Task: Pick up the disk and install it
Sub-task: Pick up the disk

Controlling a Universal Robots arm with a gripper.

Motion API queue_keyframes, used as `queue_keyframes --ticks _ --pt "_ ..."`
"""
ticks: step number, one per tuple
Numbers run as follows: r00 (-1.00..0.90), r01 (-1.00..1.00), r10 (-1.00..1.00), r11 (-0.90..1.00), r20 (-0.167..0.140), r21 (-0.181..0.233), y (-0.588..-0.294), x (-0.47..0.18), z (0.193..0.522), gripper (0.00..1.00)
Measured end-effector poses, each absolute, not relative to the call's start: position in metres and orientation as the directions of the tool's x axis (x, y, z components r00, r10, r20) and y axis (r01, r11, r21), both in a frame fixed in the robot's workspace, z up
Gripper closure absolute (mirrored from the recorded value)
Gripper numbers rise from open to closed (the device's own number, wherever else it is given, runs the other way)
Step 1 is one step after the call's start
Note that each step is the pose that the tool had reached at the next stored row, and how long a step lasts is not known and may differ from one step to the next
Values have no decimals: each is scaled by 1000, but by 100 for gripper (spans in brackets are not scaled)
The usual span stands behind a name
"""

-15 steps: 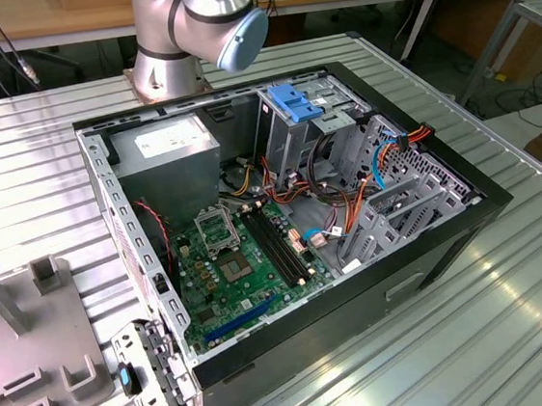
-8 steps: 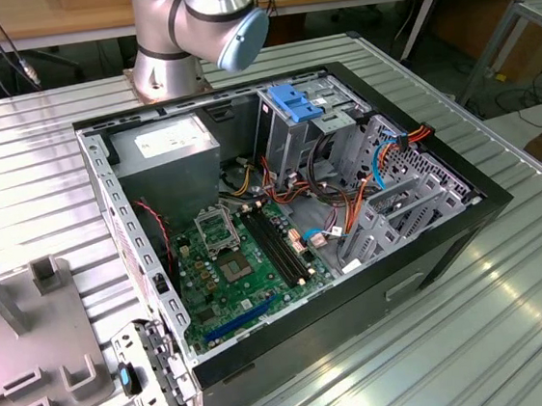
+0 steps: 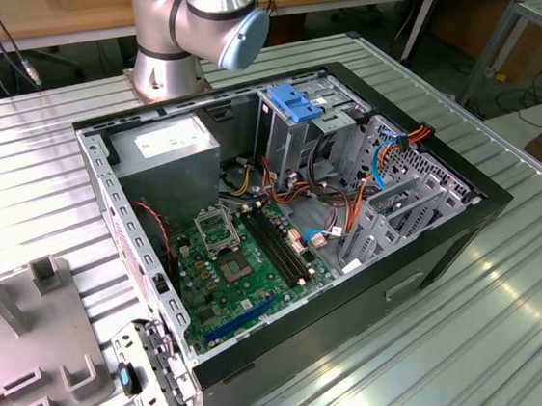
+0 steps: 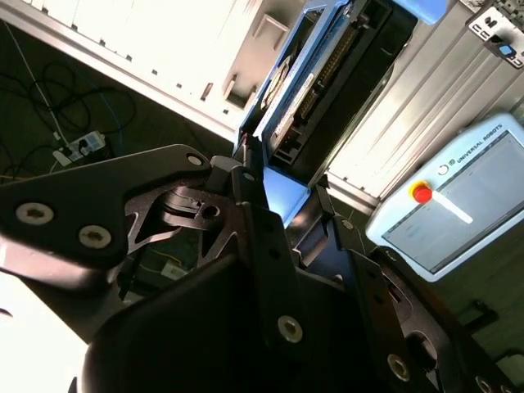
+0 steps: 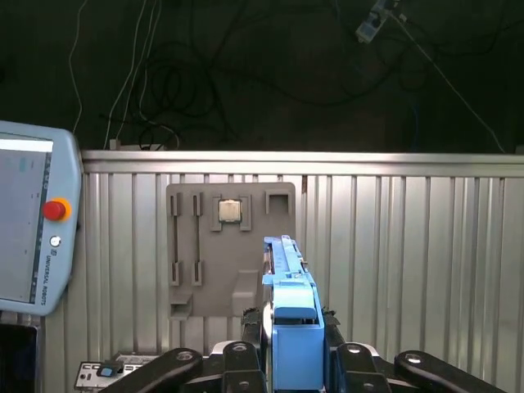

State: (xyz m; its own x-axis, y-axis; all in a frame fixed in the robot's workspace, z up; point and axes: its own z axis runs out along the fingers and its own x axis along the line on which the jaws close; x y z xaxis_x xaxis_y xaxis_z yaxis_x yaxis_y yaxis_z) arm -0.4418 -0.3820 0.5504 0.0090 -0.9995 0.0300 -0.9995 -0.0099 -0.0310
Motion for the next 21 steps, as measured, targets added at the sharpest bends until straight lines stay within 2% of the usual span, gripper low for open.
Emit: queue_keyframes --ticks 21 --pt "9 -999 -1000 -10 30 -32 -382 -396 549 63"
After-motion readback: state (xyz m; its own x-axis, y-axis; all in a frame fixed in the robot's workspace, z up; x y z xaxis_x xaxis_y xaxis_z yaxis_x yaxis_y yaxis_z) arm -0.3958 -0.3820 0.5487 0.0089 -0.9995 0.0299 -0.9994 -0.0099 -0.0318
